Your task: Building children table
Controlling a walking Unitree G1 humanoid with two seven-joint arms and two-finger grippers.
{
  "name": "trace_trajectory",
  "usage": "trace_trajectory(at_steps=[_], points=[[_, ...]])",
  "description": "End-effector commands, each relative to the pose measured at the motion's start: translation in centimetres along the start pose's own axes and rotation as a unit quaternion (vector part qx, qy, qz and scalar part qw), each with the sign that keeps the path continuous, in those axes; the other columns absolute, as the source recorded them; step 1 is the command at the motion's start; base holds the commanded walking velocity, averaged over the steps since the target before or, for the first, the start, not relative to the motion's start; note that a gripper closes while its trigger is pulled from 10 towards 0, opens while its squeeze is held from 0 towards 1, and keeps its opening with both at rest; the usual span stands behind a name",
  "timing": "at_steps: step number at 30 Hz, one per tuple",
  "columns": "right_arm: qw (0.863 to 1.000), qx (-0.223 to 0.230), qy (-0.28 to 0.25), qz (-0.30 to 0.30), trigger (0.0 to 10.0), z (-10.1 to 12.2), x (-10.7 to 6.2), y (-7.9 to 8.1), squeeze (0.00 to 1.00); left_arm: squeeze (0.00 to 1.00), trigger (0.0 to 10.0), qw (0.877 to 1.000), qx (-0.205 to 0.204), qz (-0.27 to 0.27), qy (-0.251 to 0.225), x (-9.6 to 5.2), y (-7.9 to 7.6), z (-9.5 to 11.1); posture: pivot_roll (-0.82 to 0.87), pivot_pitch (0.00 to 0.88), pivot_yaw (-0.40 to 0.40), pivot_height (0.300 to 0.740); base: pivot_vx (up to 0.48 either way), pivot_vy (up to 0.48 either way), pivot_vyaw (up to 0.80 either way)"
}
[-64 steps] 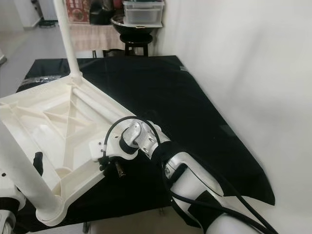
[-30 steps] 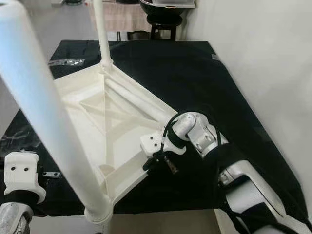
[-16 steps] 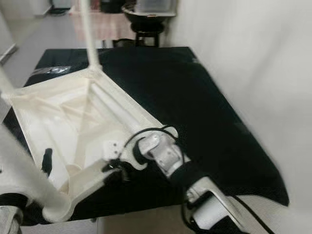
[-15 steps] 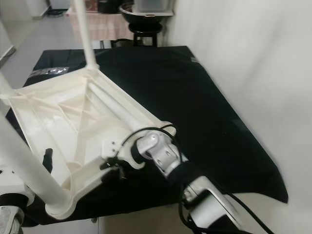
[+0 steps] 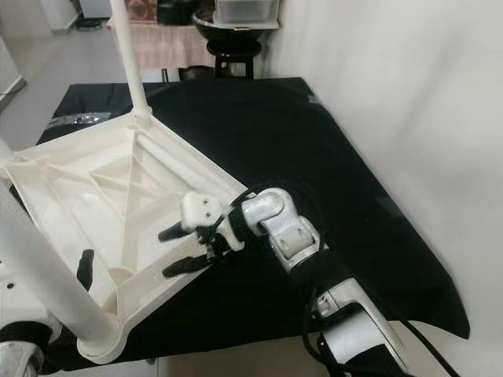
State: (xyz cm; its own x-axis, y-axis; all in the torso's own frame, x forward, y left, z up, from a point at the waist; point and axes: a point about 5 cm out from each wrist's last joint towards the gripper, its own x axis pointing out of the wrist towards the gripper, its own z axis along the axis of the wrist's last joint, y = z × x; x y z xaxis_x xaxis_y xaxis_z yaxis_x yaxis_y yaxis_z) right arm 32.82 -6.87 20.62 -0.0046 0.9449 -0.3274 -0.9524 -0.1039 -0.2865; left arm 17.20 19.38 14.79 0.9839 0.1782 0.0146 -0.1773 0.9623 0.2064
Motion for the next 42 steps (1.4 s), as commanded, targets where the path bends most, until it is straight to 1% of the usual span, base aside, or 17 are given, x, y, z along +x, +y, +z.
trace_trajectory(at_steps=[1, 2, 3, 4, 9, 14, 18, 21, 23, 28, 30, 31, 34, 37, 38, 40, 42], points=[[0.998, 0.017, -0.038, -0.048, 10.0, 0.4, -0.6, -1.1, 0.0, 0.0, 10.0, 1.0, -0.01, 0.006, 0.026, -0.9, 0.2, -0.9, 0.06, 0.079, -0.016, 0.74, 0.0, -0.394, 0.0], [0.998, 0.017, -0.038, -0.048, 10.0, 0.4, -0.6, -1.1, 0.0, 0.0, 10.0, 1.0, -0.01, 0.006, 0.026, -0.9, 0.2, -0.9, 0.06, 0.079, -0.016, 0.74, 0.0, -0.394, 0.0], [0.994, 0.035, -0.059, -0.088, 10.0, 0.4, -0.7, -1.8, 0.0, 0.0, 10.0, 0.998, -0.026, 0.034, 0.045, -1.7, 0.9, -1.6, 0.07, 0.08, -0.012, 0.74, 0.0, -0.48, 0.0], [0.993, 0.039, -0.064, -0.095, 10.0, 0.4, -0.6, -1.9, 0.0, 0.0, 10.0, 0.996, -0.036, 0.052, 0.055, -2.0, 1.3, -1.9, 0.07, 0.081, -0.01, 0.74, 0.0, -0.48, 0.0], [0.991, 0.042, -0.076, -0.099, 10.0, 0.2, -0.6, -1.6, 0.0, 0.0, 10.0, 0.987, -0.049, 0.125, 0.091, -3.5, 3.3, -3.2, 0.07, 0.082, -0.001, 0.74, 0.0, -0.48, 0.0], [0.99, 0.054, -0.093, -0.095, 10.0, -0.3, -0.2, -1.1, 0.0, 0.0, 10.0, 0.948, -0.054, 0.267, 0.163, -6.9, 7.9, -6.3, 0.09, 0.083, 0.005, 0.74, 0.0, -0.192, 0.0], [0.988, 0.057, -0.108, -0.09, 10.0, -0.3, 0.0, -1.0, 0.0, 0.0, 10.0, 0.939, -0.054, 0.288, 0.18, -8.0, 8.7, -7.2, 0.09, 0.084, 0.009, 0.74, 0.0, 0.0, 0.2], [0.988, 0.06, -0.114, -0.085, 10.0, -0.3, 0.0, -0.8, 0.0, 0.0, 10.0, 0.94, -0.047, 0.282, 0.186, -8.4, 8.5, -7.4, 0.09, 0.084, 0.009, 0.74, 0.0, 0.0, 0.8], [0.988, 0.062, -0.122, -0.064, 10.0, -0.3, -0.2, -0.3, 0.0, 0.0, 10.0, 0.945, -0.041, 0.249, 0.208, -9.3, 6.9, -8.2, 0.08, 0.087, 0.019, 0.74, 0.0, 0.0, 0.8], [0.991, 0.056, -0.106, -0.054, 10.0, -0.7, -0.2, 0.1, 0.0, 0.0, 10.0, 0.95, -0.042, 0.218, 0.221, -9.8, 5.3, -8.7, 0.08, 0.086, 0.016, 0.74, 0.0, 0.0, 0.8], [0.991, 0.056, -0.106, -0.054, 10.0, -0.7, -0.2, 0.1, 0.0, 0.0, 10.0, 0.95, -0.042, 0.218, 0.221, -9.8, 5.3, -8.7, 0.08, 0.086, 0.016, 0.74, 0.0, 0.0, 0.8], [0.994, 0.05, -0.078, -0.061, 10.0, -1.1, 0.2, 0.1, 0.0, 0.0, 10.0, 0.958, -0.029, 0.197, 0.204, -9.3, 5.0, -7.9, 0.08, 0.086, 0.017, 0.74, 0.0, 0.0, 0.8], [0.995, 0.046, -0.059, -0.064, 10.0, -1.5, 0.6, 0.1, 0.0, 0.0, 10.0, 0.966, -0.021, 0.178, 0.188, -8.9, 4.7, -7.3, 0.08, 0.087, 0.018, 0.74, 0.0, 0.0, 0.8], [0.994, 0.047, -0.024, -0.092, 10.0, -2.4, 1.7, 0.2, 0.0, 0.0, 10.0, 0.992, 0.004, 0.041, 0.118, -6.8, 1.9, -4.8, 0.08, 0.087, 0.018, 0.74, 0.0, 0.0, 0.8], [0.994, 0.047, -0.024, -0.092, 10.0, -2.4, 1.7, 0.2, 0.0, 0.0, 10.0, 0.992, 0.004, 0.041, 0.118, -6.8, 1.9, -4.8, 0.08, 0.087, 0.018, 0.74, 0.0, 0.0, 0.8], [0.991, 0.052, -0.019, -0.122, 10.0, -2.6, 2.0, 0.0, 0.0, 0.0, 10.0, 0.996, 0.02, -0.042, 0.075, -5.6, 0.1, -3.3, 0.07, 0.085, 0.016, 0.74, 0.0, 0.0, 0.8], [0.991, 0.052, -0.019, -0.122, 10.0, -2.6, 2.0, 0.0, 0.0, 0.0, 10.0, 0.996, 0.02, -0.042, 0.075, -5.6, 0.1, -3.3, 0.07, 0.085, 0.016, 0.74, 0.0, 0.0, 0.8]])
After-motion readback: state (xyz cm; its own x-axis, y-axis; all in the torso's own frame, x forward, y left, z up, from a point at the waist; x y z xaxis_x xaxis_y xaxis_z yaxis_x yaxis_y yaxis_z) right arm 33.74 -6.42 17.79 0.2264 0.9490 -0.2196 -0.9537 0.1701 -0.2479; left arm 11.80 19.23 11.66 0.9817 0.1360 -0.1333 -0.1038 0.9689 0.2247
